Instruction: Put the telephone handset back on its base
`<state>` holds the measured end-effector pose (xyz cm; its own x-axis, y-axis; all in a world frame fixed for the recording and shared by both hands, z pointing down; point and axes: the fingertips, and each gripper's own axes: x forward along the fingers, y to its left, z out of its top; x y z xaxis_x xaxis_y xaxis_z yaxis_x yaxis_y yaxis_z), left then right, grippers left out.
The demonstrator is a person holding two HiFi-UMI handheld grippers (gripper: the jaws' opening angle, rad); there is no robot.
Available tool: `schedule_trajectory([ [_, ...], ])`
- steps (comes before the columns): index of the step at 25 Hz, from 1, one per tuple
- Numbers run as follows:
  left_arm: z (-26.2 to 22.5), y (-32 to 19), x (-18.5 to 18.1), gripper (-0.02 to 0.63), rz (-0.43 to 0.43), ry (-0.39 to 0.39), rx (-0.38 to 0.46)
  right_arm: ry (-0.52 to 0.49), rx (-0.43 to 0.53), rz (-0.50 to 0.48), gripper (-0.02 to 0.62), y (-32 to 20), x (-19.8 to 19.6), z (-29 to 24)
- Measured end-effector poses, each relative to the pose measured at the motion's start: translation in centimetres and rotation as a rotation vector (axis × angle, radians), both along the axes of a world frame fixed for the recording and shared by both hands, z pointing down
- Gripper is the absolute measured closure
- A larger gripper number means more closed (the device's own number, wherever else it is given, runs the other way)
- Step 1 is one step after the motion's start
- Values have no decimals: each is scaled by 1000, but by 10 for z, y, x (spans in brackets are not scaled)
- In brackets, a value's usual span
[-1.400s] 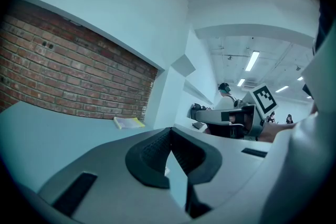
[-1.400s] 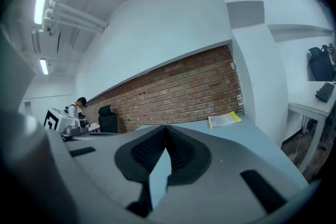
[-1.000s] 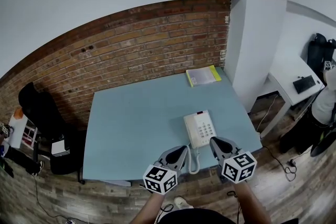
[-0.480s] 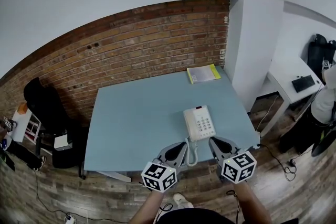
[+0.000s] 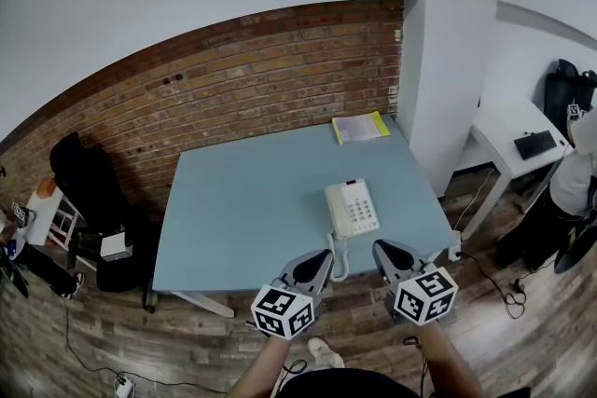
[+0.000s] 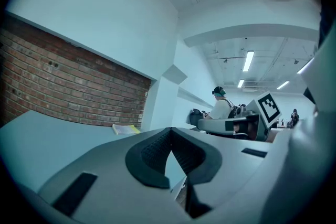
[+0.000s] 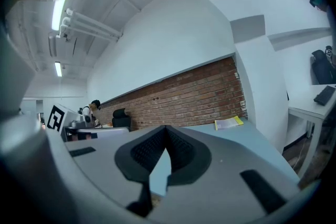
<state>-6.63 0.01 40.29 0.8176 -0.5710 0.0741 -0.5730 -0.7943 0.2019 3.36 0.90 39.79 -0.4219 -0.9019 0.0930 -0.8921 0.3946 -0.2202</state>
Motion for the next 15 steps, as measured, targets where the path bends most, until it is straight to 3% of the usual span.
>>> schedule_trajectory([
  [15, -18, 55, -1, 597, 8, -8, 33, -15, 37, -4, 583, 56, -5, -15],
])
